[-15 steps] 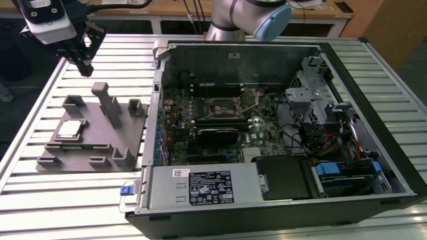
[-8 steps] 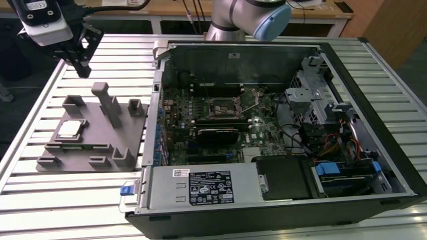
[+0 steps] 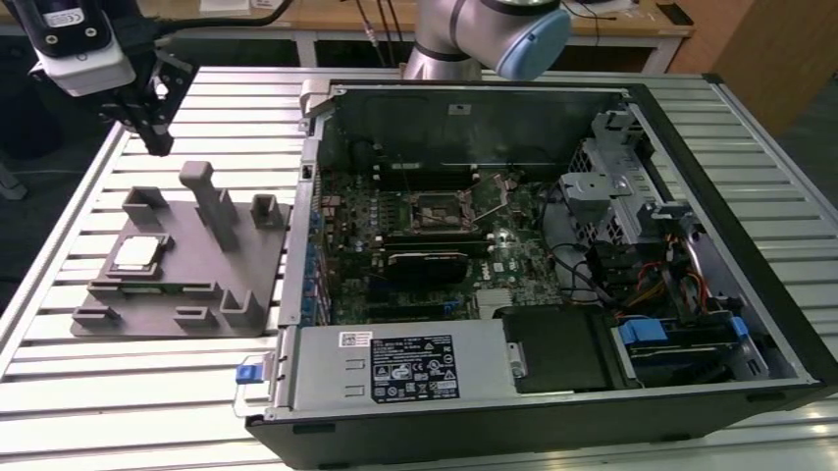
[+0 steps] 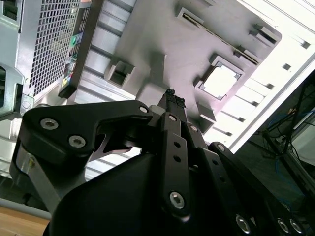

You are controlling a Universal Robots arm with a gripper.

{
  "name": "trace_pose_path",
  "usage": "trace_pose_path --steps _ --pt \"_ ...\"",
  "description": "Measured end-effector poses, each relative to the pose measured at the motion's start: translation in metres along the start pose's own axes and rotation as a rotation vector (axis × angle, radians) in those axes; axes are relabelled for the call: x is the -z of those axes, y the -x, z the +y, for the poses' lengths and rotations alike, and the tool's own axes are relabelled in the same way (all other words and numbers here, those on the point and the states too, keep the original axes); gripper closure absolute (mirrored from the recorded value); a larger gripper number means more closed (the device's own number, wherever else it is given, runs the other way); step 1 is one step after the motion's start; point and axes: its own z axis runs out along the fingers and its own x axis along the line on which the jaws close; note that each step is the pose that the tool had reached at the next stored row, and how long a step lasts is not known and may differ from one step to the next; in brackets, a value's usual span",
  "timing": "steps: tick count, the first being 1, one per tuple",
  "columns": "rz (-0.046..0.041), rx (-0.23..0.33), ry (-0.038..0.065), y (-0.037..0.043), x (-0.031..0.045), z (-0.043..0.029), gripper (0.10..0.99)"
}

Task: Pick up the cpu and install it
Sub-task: 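Reach for the cpu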

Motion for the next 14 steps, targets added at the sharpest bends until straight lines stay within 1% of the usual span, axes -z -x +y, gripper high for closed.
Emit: trace_pose_path --steps 14 --pt "0.0001 0.000 0.000 -0.0106 -0.0089 -0.0012 0.980"
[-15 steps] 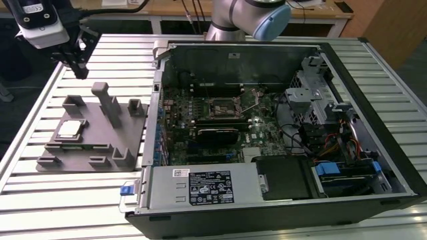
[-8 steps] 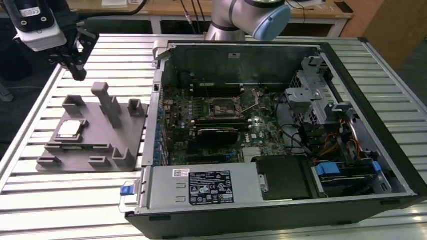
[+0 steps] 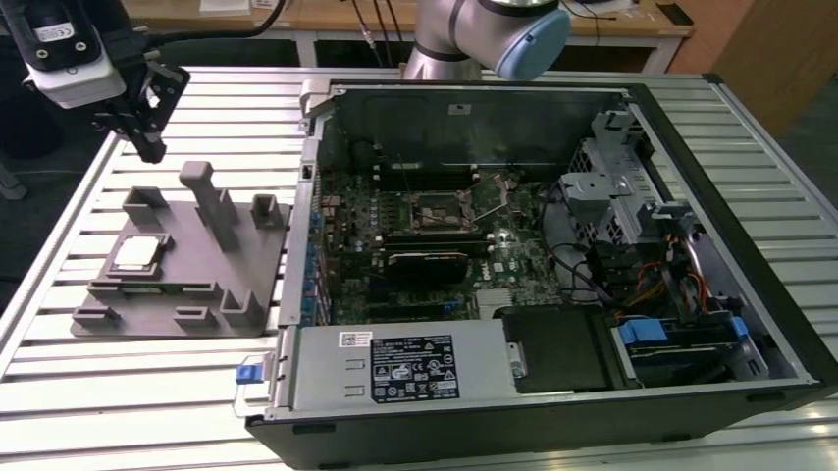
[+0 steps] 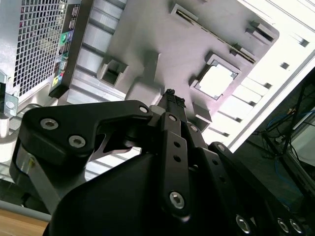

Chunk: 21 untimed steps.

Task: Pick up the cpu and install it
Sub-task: 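Reach for the cpu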

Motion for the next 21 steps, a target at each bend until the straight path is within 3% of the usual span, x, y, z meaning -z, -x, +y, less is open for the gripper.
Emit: trace_pose_path --steps 21 --pt "-0.0001 0.000 0.000 -0.0185 -0.0170 -0.0021 0.980"
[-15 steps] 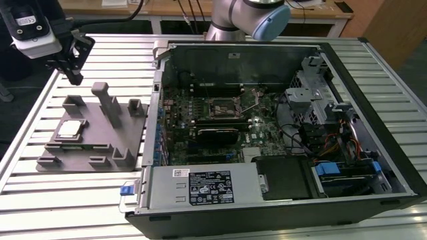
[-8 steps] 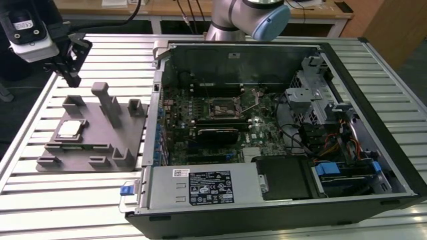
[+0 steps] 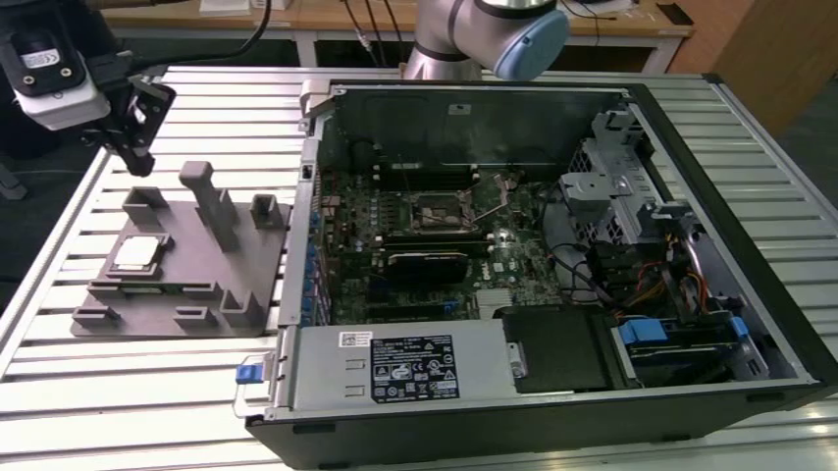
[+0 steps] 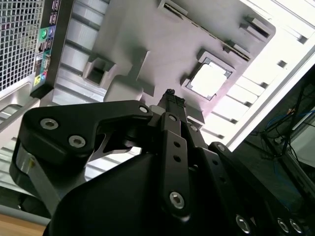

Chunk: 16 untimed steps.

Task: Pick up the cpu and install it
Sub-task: 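Reach for the cpu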

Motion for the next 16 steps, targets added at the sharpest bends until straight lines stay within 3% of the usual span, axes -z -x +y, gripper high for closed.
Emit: trace_pose_path --steps 16 --pt "0.0000 0.000 0.000 -0.0146 -0.0138 -0.0017 0.980"
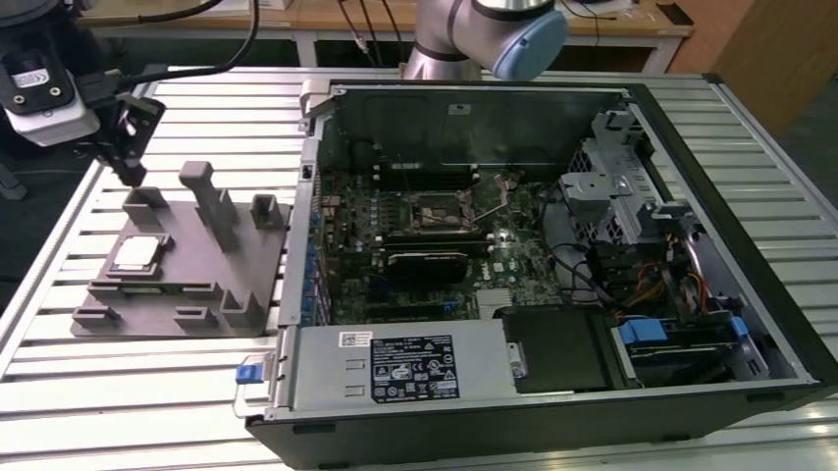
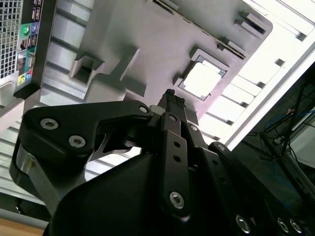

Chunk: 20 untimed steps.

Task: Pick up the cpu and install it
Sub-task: 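Reach for the cpu, then pick up the cpu and move it towards the insertion slot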

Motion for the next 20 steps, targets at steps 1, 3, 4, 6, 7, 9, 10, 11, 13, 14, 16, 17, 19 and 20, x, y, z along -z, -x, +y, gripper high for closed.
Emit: trace_pose_path --steps 1,3,4,6,7,9,10,11,13,14,16,17,19,20 --pt "0.0000 0.000 0.000 -0.0013 -0.0012 -0.0002 0.980" --pt "0.0001 0.000 0.000 -0.0038 -0.0033 -0.0004 0.980" --pt "0.0001 0.000 0.000 -0.0050 -0.0044 -0.0006 0.980" --pt "0.0000 0.000 0.000 -0.0075 -0.0065 -0.0009 0.980" --pt "0.0000 0.000 0.000 -0.0087 -0.0076 -0.0010 0.980" --pt "0.0000 0.000 0.000 -0.0112 -0.0097 -0.0013 0.980" --pt "0.0000 0.000 0.000 -0.0123 -0.0107 -0.0014 0.980" --pt "0.0000 0.000 0.000 -0.0133 -0.0117 -0.0015 0.980" --pt "0.0000 0.000 0.000 -0.0150 -0.0134 -0.0017 0.980" --pt "0.0001 0.000 0.000 -0.0153 -0.0138 -0.0018 0.980" --pt "0.0000 0.000 0.000 -0.0154 -0.0142 -0.0018 0.980" --pt "0.0001 0.000 0.000 -0.0154 -0.0145 -0.0018 0.980" --pt "0.0001 0.000 0.000 -0.0154 -0.0145 -0.0018 0.980" --pt "0.0001 0.000 0.000 -0.0154 -0.0146 -0.0018 0.980"
